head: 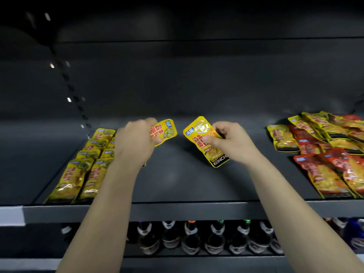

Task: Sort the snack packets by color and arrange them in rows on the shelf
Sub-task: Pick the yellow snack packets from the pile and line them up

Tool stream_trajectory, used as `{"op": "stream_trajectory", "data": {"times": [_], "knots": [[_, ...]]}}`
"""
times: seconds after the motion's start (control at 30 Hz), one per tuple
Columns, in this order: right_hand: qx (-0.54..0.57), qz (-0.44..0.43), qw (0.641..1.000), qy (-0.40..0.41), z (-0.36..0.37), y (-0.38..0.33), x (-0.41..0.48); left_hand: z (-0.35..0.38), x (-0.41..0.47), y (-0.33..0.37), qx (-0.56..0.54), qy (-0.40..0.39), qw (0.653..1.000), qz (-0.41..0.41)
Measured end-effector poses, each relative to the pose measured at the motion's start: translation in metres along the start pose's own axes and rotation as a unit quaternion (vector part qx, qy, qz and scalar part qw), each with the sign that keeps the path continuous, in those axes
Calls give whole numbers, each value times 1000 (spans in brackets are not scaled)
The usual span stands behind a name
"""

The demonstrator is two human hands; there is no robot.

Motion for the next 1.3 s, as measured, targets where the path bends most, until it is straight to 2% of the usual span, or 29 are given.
{"op": "stream_trajectory", "data": {"times": [0.23, 0.37, 0.5, 0.67, 0.8, 0.87, 1.0, 1.13, 1.3], "knots": [[25, 13, 1000, 2, 70, -30, 14, -11, -11, -74, -24, 3, 1000, -4], [88, 41, 995, 2, 104, -37, 24, -14, -12, -102, -28, 4, 1000, -5], [156, 110, 982, -9, 135, -42, 35, -17, -13, -121, -45, 16, 999, -12], [161, 162, 973, -25, 159, -47, 48, -15, -14, -132, -73, 16, 997, -9], [166, 169, 971, -32, 171, -46, 54, -15, -12, -134, -84, 18, 996, -8], [152, 153, 976, -24, 176, -45, 55, -15, -12, -133, -87, 21, 996, -4], [48, 136, 990, 7, 176, -46, 53, -14, -12, -129, -93, 21, 995, 4], [-53, 147, 988, -6, 174, -48, 51, -13, -13, -125, -96, 26, 995, 3], [-82, 116, 990, 11, 175, -49, 52, -11, -15, -121, -105, 33, 994, -1]]}}
Point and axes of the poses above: each hand's wrist, its own x-axis towards the middle knuckle, its own z-axis out of the palm, y = z × x, the point moved 3 cm from there along x, towards the middle knuckle, and after that the axes turned 8 degrees about -y, right-handed, at the moved point
